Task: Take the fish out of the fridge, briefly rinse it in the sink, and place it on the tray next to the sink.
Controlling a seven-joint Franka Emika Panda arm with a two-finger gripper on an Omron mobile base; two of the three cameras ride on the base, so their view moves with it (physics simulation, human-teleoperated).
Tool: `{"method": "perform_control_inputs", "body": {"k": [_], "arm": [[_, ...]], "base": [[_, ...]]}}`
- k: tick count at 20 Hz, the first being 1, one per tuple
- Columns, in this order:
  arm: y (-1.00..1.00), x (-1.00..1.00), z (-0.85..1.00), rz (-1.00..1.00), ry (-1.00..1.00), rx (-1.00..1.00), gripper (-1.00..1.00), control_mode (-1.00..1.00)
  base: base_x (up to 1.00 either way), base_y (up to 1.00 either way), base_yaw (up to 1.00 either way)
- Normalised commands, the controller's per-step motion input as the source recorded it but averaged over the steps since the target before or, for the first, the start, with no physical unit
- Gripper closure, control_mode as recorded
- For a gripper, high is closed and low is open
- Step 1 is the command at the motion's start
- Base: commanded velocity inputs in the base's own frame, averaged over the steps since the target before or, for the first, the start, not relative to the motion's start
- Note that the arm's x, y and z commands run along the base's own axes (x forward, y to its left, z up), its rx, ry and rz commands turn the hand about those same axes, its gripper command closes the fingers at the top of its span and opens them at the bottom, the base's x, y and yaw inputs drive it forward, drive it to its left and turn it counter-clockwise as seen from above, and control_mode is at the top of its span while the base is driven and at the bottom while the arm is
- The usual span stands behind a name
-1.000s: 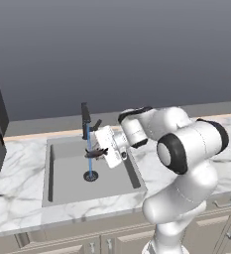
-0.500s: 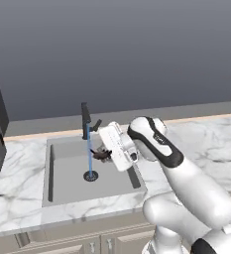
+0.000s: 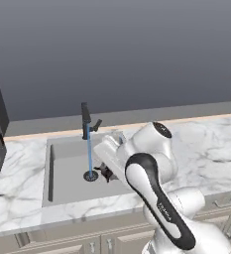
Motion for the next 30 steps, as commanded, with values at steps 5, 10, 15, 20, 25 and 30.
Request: {"method": "perform_control_inputs", "body": {"k": [5,10,15,20,25,30], "arm": [[0.08,-0.8,0.1,-0.01,-0.26,-0.55,1.0,-1.0],[0.0,0.0,0.0,0.0,0.0,0.0,1.0,1.0],[0.0,0.0,0.0,0.0,0.0,0.0,1.0,1.0],[0.0,0.0,0.0,0.0,0.0,0.0,1.0,1.0],[0.0,0.0,0.0,0.0,0.0,0.0,1.0,1.0],[0.0,0.0,0.0,0.0,0.0,0.0,1.0,1.0]], "base": [[0.0,0.0,0.0],[-1.0,0.6,0.0],[-0.71,0.97,0.0],[0.0,1.0,0.0],[0.02,1.0,-0.07],[0.17,1.0,-0.24]]}}
